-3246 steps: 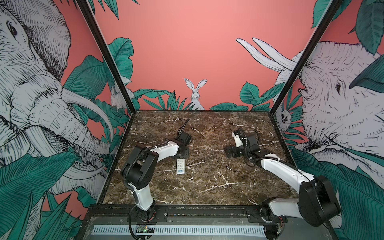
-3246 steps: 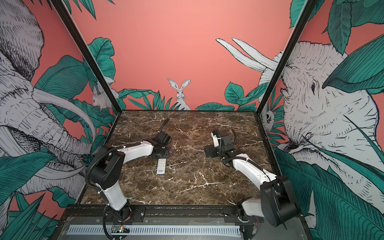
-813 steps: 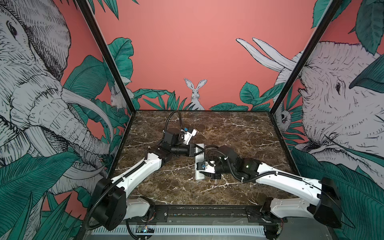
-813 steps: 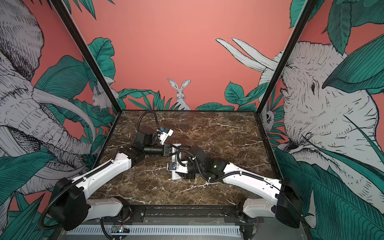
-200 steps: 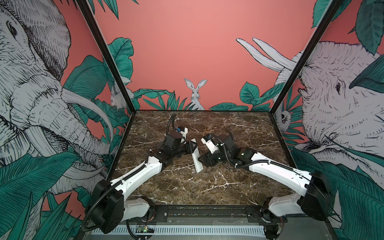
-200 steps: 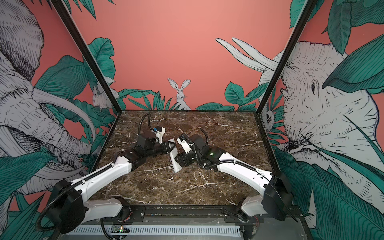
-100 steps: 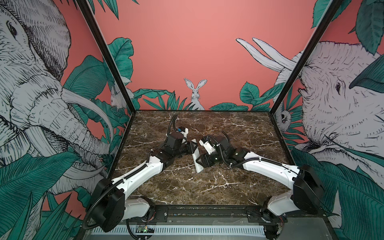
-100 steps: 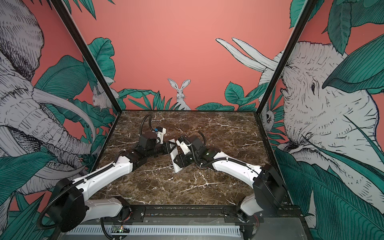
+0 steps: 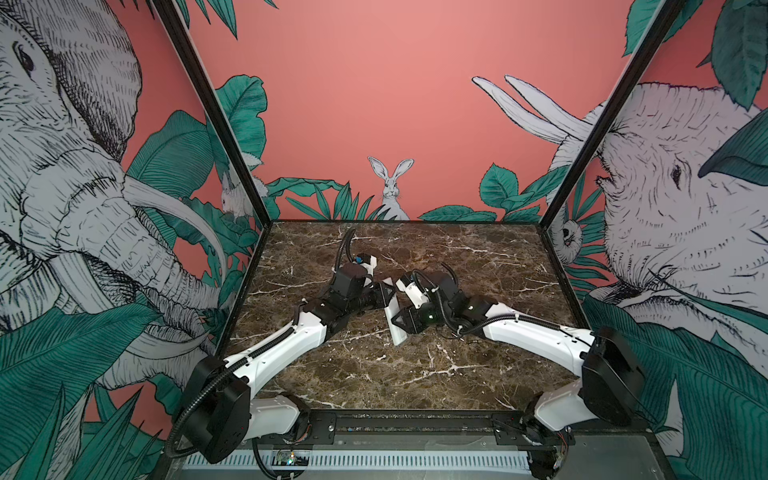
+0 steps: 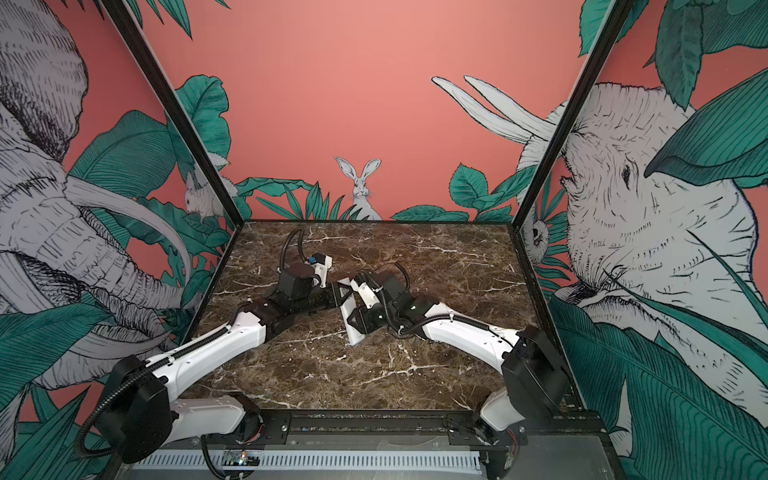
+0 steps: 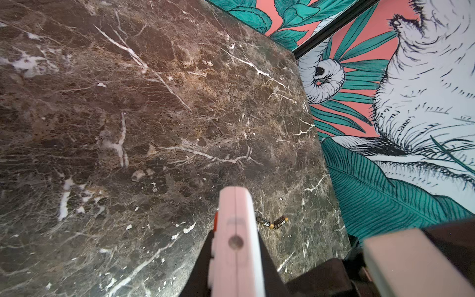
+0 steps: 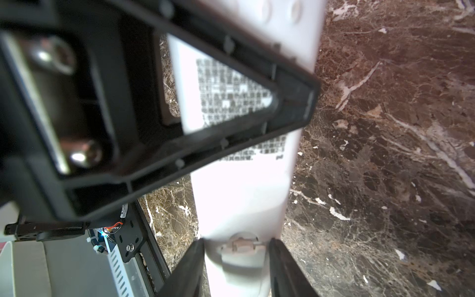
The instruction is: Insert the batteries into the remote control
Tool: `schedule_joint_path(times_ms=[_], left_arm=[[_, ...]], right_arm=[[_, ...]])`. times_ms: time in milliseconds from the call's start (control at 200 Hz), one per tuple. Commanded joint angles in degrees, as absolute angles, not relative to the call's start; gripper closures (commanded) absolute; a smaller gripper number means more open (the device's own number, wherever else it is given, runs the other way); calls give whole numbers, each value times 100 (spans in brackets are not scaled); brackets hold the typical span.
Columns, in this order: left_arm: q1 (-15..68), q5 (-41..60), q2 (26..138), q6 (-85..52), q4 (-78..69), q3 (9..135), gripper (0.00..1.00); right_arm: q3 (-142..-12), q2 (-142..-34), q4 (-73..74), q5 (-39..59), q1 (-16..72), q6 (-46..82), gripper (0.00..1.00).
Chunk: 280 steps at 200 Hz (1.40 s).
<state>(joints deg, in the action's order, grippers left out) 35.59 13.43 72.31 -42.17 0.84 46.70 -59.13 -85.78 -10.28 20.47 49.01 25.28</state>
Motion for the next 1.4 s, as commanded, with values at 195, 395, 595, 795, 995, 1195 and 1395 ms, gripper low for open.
schedule_joint_path(times_ms=[195, 395, 595, 795, 995, 1195, 1395], left_arm=[[3588, 1401, 7159, -4289, -236, 4722, 100], [3583, 1414, 7167, -4299, -276, 4728, 100], [3585, 1414, 7172, -4306, -274, 4724, 100], [3582, 1406, 7164, -4310, -273, 4709, 100], [3588, 1392, 7207, -4295, -278, 4688, 100], [3589, 1364, 7274, -4274, -279, 4680, 100], [3585, 1319, 7325, -4235, -272, 4675, 100]], right_arm=[[-5803, -8618, -779, 2131, 4871, 2567, 66], [-5775, -8613, -749, 2138, 4869, 2570, 69], [-5773, -8584, -721, 2152, 4865, 2554, 71], [-5746, -8535, -673, 2170, 4864, 2526, 73], [-5738, -8447, -605, 2191, 4867, 2452, 75], [-5667, -8286, -466, 2196, 4865, 2334, 76], [-5642, -8178, -415, 2152, 4869, 2260, 77]])
